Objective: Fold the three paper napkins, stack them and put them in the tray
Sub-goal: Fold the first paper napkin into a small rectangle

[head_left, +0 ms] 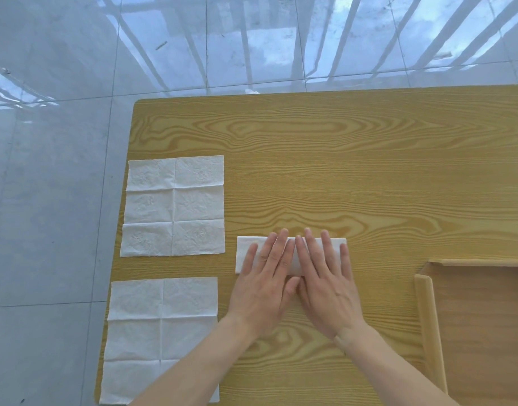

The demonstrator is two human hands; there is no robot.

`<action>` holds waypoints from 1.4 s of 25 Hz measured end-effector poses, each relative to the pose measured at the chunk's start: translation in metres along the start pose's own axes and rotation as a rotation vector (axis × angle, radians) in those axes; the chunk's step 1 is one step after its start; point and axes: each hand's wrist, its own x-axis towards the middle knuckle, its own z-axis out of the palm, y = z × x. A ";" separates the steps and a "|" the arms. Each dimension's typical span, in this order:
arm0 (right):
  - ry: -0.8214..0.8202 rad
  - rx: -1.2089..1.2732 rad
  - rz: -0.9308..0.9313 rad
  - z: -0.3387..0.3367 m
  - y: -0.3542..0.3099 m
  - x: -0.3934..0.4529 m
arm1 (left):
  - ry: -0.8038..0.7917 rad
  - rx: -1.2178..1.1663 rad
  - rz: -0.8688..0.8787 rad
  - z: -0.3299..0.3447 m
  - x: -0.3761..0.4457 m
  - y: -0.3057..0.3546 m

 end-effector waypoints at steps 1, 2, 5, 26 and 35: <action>-0.037 -0.031 -0.002 0.003 0.003 0.002 | -0.033 0.032 -0.021 0.004 0.003 0.001; -0.063 -0.058 0.000 0.005 0.007 0.002 | -0.054 0.059 -0.033 0.007 0.004 0.000; -0.063 -0.081 0.080 0.009 0.024 -0.003 | -0.055 0.078 -0.056 0.012 0.000 -0.009; -0.012 0.019 0.388 0.014 0.049 -0.075 | -0.189 -0.005 -0.271 -0.066 0.032 -0.065; -0.004 0.002 0.406 0.019 0.051 -0.076 | -0.251 -0.309 -0.368 -0.074 0.032 -0.062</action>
